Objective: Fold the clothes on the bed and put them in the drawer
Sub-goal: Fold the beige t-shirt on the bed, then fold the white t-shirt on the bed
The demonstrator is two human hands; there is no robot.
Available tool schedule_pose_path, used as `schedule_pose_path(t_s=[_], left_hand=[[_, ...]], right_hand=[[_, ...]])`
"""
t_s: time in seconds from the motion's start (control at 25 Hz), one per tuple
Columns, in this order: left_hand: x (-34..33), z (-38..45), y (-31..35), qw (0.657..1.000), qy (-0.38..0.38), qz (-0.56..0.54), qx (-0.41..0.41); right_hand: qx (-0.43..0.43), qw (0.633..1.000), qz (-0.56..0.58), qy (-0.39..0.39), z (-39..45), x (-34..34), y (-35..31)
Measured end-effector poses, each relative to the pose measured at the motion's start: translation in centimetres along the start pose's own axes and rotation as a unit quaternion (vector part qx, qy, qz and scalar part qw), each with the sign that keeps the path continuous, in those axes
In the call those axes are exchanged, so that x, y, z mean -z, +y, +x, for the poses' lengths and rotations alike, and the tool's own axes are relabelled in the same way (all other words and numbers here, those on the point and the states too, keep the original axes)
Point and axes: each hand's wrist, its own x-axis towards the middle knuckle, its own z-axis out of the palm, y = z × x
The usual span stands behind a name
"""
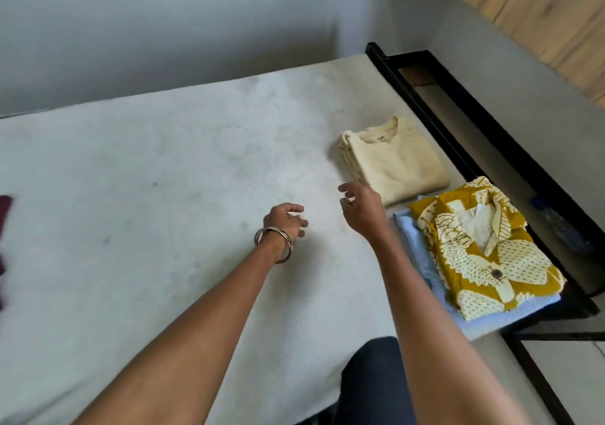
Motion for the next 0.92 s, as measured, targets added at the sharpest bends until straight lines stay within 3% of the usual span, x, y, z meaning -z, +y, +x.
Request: schedule_pose_path(t_s=[0.08,0.24,0.44,0.68,0.76,0.84,0.92], left_hand=[[4.5,-2.4,-1.4,0.999,0.022,0.016,-0.021],[15.5,-7.8,-6.4,0.994,0.083,0.035,-0.057],[28.6,-13.4,-12.9,0.981,0.186,0.023,-0.051],[42.6,-18.6,-20.1,0.941,0.334,0.044,-0.026],[45.9,-20.3,-21.7,0.881,0.442,0.161,-0.043],[49.5,-22.1,-23.4,0.772,0.56,0.302,-0.014],[53.0,-23.2,-24.7,0.698,0.628,0.341,0.054]], right_hand=[[0.008,0.992,0.13,-0.005,-3.1,-2.0,-3.6],[0.043,0.969,0.235,-0.065,-9.3,-6.8,-12.8],[0.122,0.954,0.225,-0.157,-16.0,-13.7,-22.8],[0.192,0.925,0.186,-0.272,-22.6,-22.9,-31.7],[0.207,0.916,0.176,-0.296,-24.1,-25.2,-33.1],[0.221,0.907,0.165,-0.318,-25.6,-27.4,-35.1],[0.234,0.899,0.163,-0.333,-26.8,-29.0,-36.6]])
